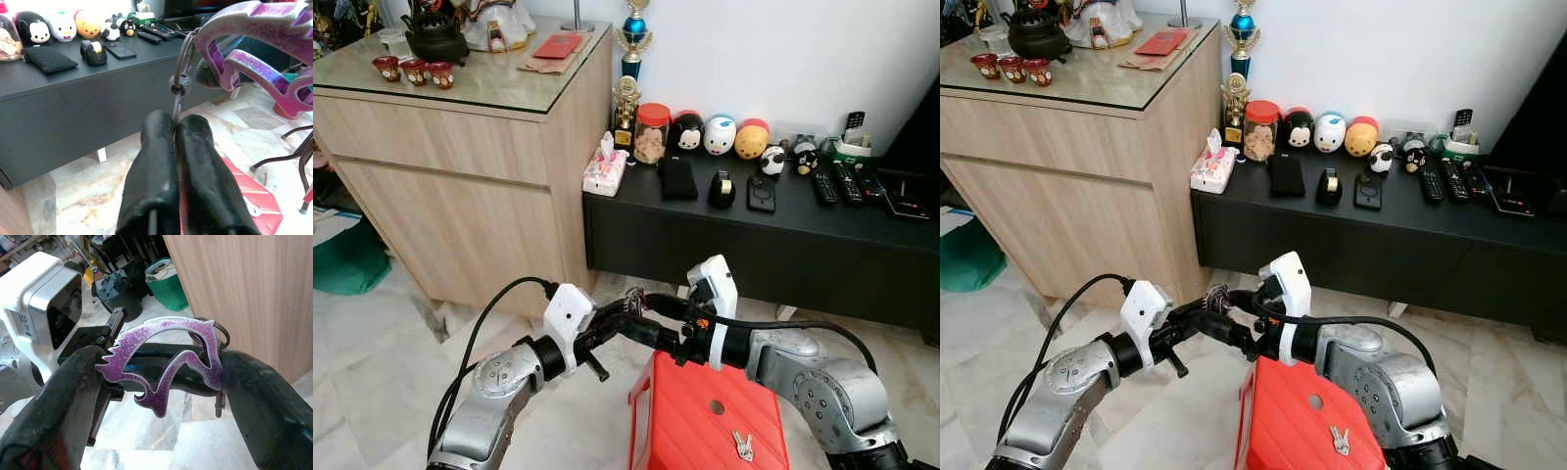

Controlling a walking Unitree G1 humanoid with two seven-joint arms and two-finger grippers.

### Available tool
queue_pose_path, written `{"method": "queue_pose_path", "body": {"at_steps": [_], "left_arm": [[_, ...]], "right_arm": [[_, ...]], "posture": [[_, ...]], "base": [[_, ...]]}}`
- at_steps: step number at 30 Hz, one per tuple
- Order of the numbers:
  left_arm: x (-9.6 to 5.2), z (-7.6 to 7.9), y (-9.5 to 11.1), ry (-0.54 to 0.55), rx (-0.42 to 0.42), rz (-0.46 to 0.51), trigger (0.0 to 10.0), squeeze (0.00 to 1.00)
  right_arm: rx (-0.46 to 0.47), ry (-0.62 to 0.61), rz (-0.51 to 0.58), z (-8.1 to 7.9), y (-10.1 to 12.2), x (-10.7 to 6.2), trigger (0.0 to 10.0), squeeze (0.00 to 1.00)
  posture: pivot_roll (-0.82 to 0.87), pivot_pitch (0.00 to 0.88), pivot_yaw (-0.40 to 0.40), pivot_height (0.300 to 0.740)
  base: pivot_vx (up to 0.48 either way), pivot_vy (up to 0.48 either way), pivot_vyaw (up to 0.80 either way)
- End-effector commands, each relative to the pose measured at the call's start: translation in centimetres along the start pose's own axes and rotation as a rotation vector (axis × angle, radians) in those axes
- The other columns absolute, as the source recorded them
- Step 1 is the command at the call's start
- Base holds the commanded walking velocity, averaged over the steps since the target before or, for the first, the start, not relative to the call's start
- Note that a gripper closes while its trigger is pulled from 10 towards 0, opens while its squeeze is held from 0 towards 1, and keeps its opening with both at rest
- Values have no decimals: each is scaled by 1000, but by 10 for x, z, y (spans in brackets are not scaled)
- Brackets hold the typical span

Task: Hang keys on a hook

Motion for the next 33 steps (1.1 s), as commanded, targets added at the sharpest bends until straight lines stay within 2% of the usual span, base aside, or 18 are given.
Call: {"method": "queue_pose_path", "body": {"at_steps": [1,19,22,28,33], "left_arm": [[0,1,2,-6,2,7,0,0],[1,7,4,-11,-34,31,0,0],[1,7,4,-9,-36,31,0,0],[1,7,4,-3,-42,33,0,0],[2,7,4,-4,-44,35,0,0]], "right_arm": [[-24,13,20,-5,7,-2,10000,0],[-22,11,32,-5,8,-3,10000,0],[-68,-25,52,0,12,-3,10000,0],[-55,-108,108,16,20,-6,10000,0],[-47,-112,118,17,21,-6,10000,0]], "posture": [[6,35,-65,740],[7,42,-65,740],[5,42,-65,740],[5,44,-66,740],[5,44,-66,740]], "base": [[0,0,0],[0,0,0],[0,0,0],[0,0,0],[0,0,0]]}}
Point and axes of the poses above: a point about 5 cm out from each wrist's last joint towards the gripper, its own x axis pointing out of the wrist towards the gripper, its own y axis along the axis of the wrist's last joint, z = x × y, the point moved 5 cm from there along x, pointing out of the wrist towards the gripper, and after that the axes turned 2 degrees about -x, right-handed, at the moved point
